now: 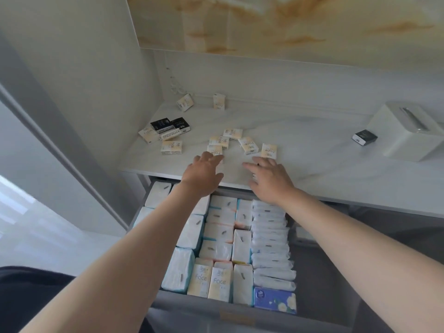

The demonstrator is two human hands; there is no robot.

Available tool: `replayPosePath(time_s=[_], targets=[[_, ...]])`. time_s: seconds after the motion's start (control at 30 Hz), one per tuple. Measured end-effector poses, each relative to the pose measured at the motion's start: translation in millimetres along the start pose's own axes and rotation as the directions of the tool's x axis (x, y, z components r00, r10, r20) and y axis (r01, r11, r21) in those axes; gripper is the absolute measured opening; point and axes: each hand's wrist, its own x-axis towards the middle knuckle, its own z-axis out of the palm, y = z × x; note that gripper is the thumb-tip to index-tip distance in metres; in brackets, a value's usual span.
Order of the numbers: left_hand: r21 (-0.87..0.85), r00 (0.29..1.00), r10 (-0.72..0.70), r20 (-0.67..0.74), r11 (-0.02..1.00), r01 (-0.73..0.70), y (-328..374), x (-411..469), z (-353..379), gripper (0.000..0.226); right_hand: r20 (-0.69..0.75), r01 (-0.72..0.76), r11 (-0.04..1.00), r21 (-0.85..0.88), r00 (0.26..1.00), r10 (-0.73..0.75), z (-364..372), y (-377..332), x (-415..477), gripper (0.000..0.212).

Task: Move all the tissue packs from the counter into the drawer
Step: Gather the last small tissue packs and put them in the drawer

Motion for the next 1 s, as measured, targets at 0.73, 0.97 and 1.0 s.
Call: replayPosePath(time_s=[0.73,0.97,1.0], targets=[[-0.143,0.964,0.076,-0.255,0.983,-0.115,-1,46,32,0.068,-0.277,-0.228,0.964,-0.136,0.943,0.184,18,40,39,0.034],[-0.313,0.939,-0.17,-0.298,0.947,0.072,5,36,26,0.057,-0.228,0.046,0.956,0.29,0.973,0.022,19,28,35,0.044],[-0.254,0.954,-0.176,-0.242,0.961,0.112,5,36,27,0.068,-0.205,0.042,0.944,0.328,0.978,0.028,17,26,32,0.057]])
